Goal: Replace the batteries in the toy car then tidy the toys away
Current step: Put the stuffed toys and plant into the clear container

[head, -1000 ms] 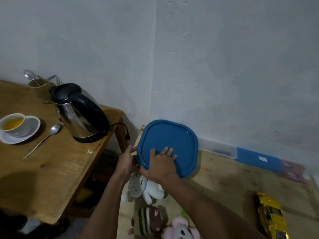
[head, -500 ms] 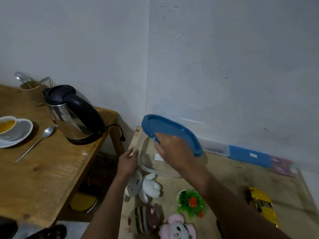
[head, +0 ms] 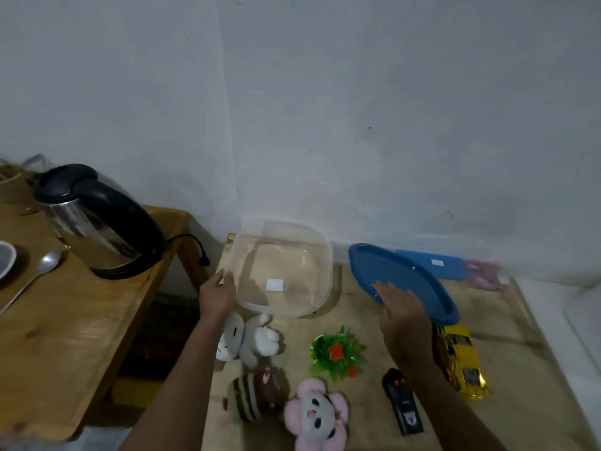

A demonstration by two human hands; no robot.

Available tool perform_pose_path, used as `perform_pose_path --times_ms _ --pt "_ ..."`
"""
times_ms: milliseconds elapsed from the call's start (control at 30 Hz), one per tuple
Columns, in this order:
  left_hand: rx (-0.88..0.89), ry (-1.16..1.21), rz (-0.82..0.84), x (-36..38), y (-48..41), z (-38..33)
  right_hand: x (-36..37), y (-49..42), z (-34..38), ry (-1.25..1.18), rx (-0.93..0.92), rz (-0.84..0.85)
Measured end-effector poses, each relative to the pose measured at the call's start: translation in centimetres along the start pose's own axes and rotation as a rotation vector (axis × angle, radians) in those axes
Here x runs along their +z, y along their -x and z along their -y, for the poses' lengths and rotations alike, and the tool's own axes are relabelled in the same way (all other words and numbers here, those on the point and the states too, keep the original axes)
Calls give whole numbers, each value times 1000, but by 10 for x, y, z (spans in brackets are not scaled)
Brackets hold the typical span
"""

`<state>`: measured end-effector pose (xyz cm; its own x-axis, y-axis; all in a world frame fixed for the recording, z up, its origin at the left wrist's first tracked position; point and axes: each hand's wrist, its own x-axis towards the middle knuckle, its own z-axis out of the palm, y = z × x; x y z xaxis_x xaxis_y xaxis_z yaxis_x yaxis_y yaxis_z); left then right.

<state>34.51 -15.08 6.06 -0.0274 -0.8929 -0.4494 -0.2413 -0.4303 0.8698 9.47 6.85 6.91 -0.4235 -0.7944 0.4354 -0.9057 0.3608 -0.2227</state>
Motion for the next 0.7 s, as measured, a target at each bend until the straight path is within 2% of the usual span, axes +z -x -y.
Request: perform_pose_path --times_ms 100,233,400,500,567,633,700 --pt "3 -18 -6 0 1 -1 17 16 -12 56 55 164" --pt "13 -69 -7 -1 9 -5 31 18 -24 -12 156 439" --pt "233 -172 -37 -2 35 -2 36 0 -28 -42 170 705" --pt "340 -387 -99 -4 48 9 39 -3 -33 -114 239 800" --pt "322 -544 -85 -6 56 20 34 -6 -31 -199 326 708" --pt "312 -648 -1 -11 66 26 21 -6 -18 -293 371 417" --pt "302 -758 151 -18 76 29 1 1 8 -390 302 182"
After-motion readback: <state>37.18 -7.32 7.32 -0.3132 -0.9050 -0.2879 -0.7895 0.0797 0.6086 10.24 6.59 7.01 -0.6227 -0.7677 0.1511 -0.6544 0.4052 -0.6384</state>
